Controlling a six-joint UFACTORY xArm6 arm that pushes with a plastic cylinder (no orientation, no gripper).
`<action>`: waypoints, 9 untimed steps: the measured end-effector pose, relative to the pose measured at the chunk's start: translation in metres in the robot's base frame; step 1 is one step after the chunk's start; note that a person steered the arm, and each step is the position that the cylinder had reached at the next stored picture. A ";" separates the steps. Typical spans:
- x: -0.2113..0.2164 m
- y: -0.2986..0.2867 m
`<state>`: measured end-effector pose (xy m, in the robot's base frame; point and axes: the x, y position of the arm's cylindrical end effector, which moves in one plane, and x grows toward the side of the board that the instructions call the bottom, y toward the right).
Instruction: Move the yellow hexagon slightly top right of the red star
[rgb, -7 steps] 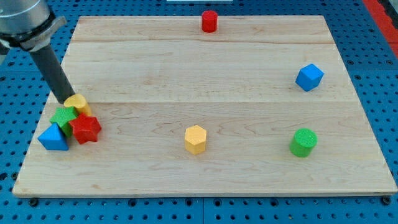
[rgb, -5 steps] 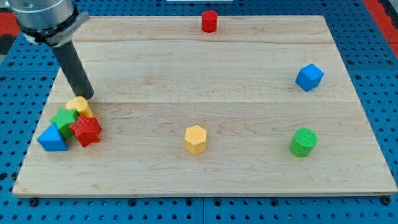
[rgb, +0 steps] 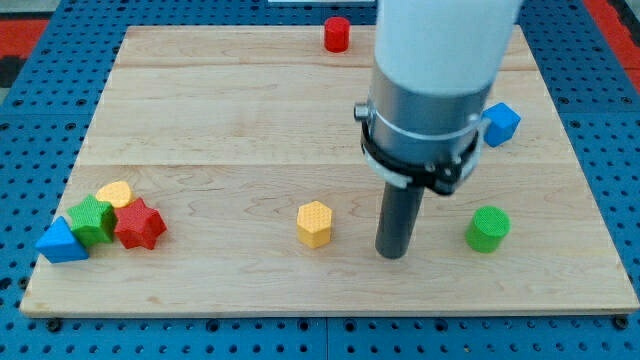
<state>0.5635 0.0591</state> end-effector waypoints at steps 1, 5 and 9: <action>-0.037 -0.072; -0.054 -0.126; 0.008 -0.009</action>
